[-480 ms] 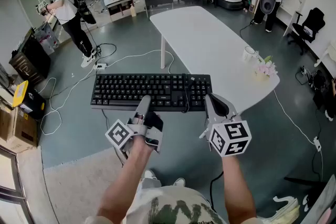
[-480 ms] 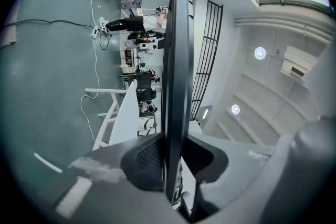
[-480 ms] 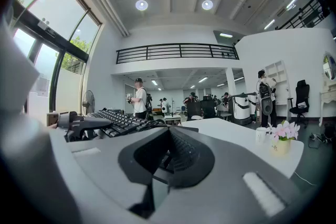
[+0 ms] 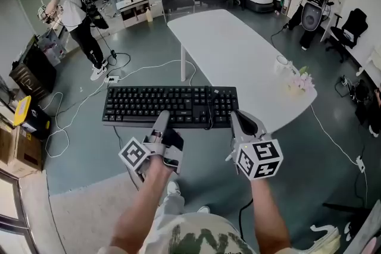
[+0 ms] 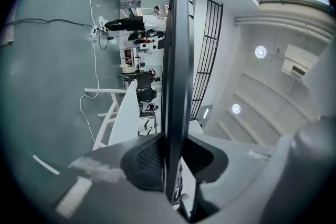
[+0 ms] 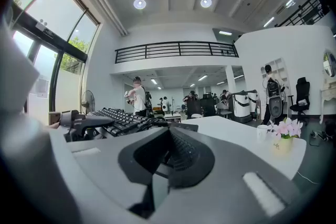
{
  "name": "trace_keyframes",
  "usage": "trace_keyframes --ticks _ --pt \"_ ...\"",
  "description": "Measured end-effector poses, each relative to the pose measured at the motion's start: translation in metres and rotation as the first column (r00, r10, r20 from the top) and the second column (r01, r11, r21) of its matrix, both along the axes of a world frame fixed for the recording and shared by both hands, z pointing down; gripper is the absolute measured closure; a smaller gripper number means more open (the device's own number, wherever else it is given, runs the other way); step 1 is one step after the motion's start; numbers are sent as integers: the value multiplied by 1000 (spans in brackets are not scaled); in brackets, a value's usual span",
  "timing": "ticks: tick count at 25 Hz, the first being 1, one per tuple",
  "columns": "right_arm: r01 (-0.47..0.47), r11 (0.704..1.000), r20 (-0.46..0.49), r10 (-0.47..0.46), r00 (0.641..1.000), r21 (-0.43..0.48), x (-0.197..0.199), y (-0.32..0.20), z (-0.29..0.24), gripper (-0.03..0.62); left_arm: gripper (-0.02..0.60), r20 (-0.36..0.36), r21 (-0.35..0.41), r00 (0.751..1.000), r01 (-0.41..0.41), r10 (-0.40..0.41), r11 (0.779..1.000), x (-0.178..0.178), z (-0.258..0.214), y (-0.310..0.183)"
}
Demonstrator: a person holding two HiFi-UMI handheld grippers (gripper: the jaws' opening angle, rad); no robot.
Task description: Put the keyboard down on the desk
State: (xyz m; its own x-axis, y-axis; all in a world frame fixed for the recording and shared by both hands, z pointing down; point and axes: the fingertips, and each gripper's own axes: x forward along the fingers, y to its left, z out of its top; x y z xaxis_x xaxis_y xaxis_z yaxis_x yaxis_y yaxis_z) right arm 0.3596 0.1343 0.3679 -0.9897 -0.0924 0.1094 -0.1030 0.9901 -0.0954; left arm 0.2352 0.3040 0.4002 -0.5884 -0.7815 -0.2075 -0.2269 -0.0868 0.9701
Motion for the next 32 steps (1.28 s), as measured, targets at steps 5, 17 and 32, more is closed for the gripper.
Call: trace_keyframes --ticks 5,17,32 --pt "2 1000 -11 -3 1000 -4 -22 -5 6 594 492 -1 -3 1000 -6 6 1000 -22 4 -8" --pt "-63 998 -44 62 997 -6 -142 -37 17 594 492 -37 4 997 -63 63 998 -150 21 -43" --pt "-188 982 -87 189 978 21 -301 -44 3 594 491 -75 14 979 -189 190 982 -324 20 -70"
